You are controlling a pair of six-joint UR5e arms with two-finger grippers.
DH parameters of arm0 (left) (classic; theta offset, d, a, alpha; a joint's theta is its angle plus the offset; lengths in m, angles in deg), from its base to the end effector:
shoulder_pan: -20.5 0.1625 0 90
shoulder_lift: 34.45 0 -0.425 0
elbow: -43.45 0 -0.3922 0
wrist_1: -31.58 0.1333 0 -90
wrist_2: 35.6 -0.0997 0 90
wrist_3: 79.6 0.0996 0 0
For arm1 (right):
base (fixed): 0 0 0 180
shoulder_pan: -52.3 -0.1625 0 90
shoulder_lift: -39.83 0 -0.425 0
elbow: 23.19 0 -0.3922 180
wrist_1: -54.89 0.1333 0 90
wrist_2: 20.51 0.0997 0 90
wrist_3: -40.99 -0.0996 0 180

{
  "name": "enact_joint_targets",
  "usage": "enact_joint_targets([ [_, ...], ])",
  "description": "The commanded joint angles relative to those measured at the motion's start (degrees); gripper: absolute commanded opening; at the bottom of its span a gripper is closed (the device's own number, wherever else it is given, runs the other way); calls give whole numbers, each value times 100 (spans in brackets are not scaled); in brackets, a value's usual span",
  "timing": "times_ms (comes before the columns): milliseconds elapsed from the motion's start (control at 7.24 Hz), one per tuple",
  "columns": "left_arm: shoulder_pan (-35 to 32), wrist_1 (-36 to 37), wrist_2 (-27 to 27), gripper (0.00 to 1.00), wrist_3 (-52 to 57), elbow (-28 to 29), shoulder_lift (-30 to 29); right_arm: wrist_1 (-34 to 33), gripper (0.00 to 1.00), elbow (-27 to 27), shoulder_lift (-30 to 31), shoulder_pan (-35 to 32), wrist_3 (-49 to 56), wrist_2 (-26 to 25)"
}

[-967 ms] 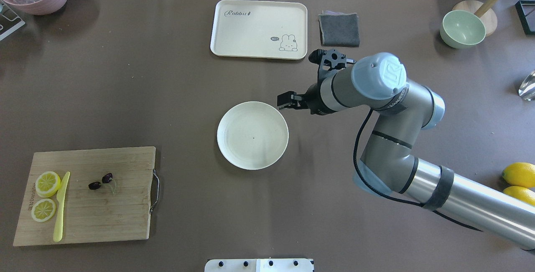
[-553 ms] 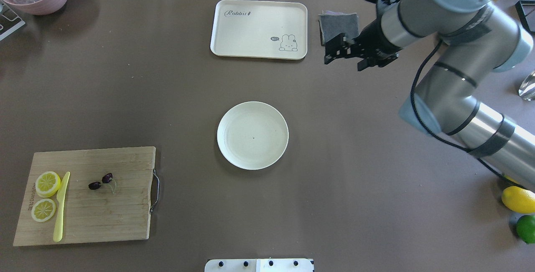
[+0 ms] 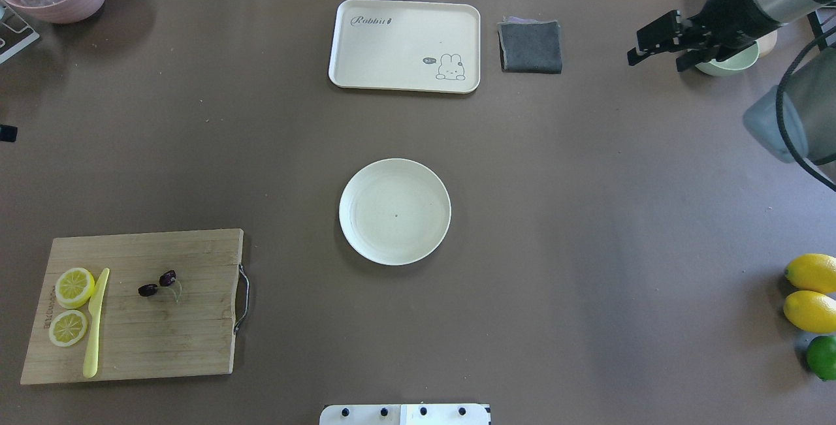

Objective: Place red cherry on plate
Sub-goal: 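Retract the right arm to rest while the left arm reaches the cutting board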

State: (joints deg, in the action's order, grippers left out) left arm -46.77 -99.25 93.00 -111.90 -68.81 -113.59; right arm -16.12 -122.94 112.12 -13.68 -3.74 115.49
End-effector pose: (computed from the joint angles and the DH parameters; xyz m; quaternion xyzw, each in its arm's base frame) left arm 0.0993 -0.4213 0.4712 0.2313 0.4551 0.0743 0.8566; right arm -0.1863 -0.5696 0.3619 0.0969 -0.5013 0.0005 0.8598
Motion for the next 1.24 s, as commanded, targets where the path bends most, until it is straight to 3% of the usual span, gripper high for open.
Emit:
enact_joint_targets([
  [0, 905, -1249, -194, 97, 14, -67, 635, 43, 100, -18, 539, -336, 501, 15],
  [276, 2124, -1402, -1217, 97, 14, -67, 576, 70, 100, -36, 742, -555, 501, 24],
  [414, 2600, -1402, -1484, 97, 14, -59, 454, 70, 100, -10, 813, -591, 501, -2],
  [829, 3657, -1489, -1854, 97, 14, 37, 294, 17, 100, 17, 927, -776, 449, 24],
  [1105, 3712, -1499, -1873, 97, 14, 135, 233, 17, 100, 43, 972, -785, 422, -11],
])
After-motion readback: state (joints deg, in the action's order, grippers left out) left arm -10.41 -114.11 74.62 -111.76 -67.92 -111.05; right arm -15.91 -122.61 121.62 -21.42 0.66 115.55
